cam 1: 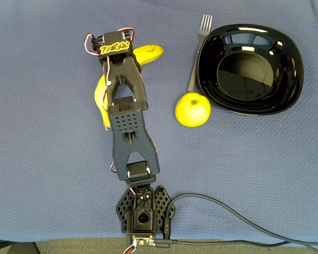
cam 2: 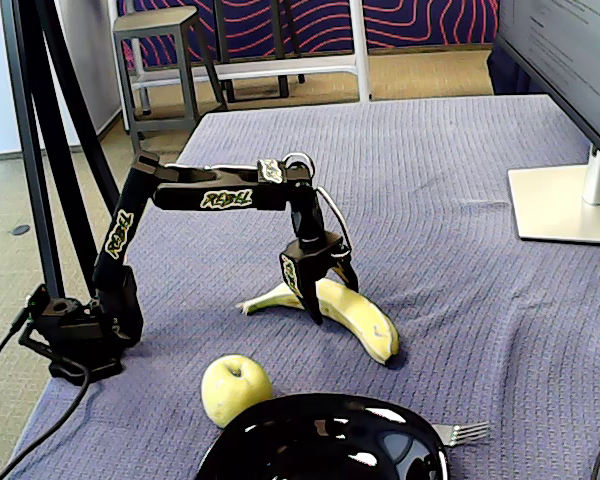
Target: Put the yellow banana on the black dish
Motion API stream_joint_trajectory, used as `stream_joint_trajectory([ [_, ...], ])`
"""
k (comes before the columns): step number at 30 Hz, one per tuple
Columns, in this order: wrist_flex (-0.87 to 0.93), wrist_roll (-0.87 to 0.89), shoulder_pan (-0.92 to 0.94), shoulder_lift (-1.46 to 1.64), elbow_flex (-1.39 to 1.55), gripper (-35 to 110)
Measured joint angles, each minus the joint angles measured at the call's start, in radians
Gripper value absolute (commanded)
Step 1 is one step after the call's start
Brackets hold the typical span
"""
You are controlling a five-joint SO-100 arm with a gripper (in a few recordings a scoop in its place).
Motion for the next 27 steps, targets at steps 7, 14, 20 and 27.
stream_joint_trajectory([
  [7,-0.012,-0.005,-0.003,-0.029,-0.044,3],
  [14,-0.012,-0.008,-0.003,-0.031,-0.052,0],
  [20,-0.012,-0.008,-0.003,-0.028,-0.052,0],
  [27,0.048,0.032,0.002,0.011,-0.038,0],
])
